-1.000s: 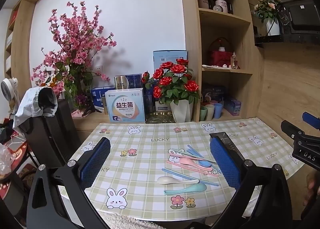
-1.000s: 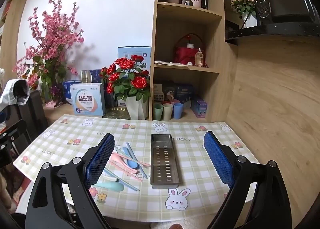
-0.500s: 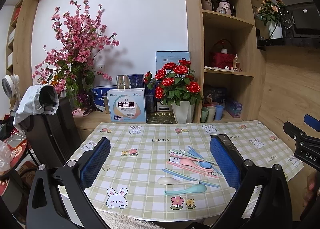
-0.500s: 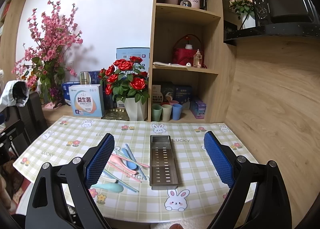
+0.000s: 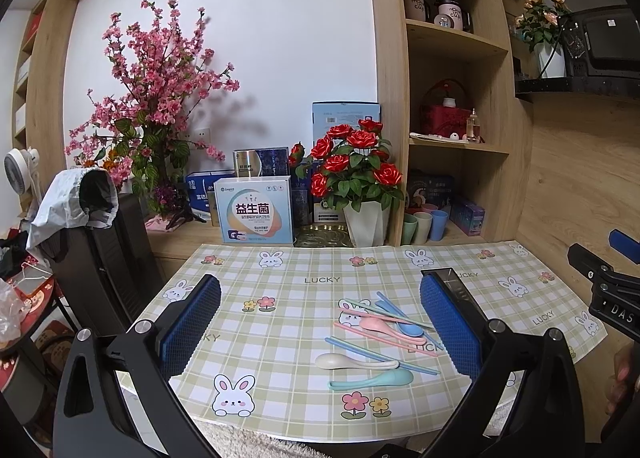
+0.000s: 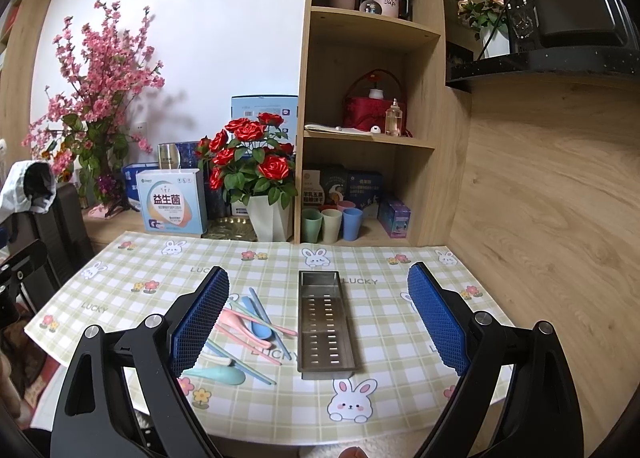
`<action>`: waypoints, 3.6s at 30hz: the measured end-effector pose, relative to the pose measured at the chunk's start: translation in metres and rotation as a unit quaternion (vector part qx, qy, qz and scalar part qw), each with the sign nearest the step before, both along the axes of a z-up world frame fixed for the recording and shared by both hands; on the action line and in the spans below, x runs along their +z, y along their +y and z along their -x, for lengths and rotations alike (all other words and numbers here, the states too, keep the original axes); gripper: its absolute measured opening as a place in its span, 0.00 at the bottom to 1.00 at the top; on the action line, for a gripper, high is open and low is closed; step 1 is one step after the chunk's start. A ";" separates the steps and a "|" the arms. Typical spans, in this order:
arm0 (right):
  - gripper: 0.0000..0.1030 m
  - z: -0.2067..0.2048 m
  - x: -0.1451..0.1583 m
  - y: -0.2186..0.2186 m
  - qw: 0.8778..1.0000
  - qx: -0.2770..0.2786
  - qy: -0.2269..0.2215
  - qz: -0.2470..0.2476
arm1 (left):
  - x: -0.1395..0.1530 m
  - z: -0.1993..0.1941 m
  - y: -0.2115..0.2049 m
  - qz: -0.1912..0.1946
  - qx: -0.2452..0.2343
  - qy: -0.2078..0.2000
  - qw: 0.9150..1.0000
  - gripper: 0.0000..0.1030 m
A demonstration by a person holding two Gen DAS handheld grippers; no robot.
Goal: Organize utensils
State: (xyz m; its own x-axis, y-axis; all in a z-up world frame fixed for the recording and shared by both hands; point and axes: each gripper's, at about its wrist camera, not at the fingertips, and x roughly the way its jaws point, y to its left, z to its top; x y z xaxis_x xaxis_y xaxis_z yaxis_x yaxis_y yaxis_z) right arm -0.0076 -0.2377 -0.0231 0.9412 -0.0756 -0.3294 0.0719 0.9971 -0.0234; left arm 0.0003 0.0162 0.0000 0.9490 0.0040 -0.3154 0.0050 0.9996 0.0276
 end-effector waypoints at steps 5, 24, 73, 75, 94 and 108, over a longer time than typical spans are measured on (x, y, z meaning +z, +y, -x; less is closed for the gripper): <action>0.86 0.000 0.000 0.000 1.000 -0.001 0.001 -0.001 | 0.000 0.000 0.000 0.000 0.000 0.000 1.000 0.95; 0.86 -0.001 -0.001 -0.001 1.000 0.000 0.002 0.000 | -0.001 -0.001 0.002 0.002 0.001 0.003 1.000 0.95; 0.85 -0.152 -0.119 0.015 0.982 0.100 0.143 -0.074 | -0.139 -0.139 0.040 0.080 0.001 0.250 0.965 0.89; 0.85 -0.156 -0.137 0.017 0.978 0.101 0.163 -0.086 | -0.156 -0.144 0.037 0.073 -0.011 0.263 0.962 0.83; 0.85 -0.167 -0.203 0.003 0.957 0.067 0.256 -0.116 | -0.239 -0.174 -0.018 -0.069 -0.187 0.319 0.927 0.75; 0.85 -0.168 -0.204 -0.004 0.957 0.054 0.258 -0.122 | -0.261 -0.191 -0.052 -0.132 -0.247 0.338 0.899 0.72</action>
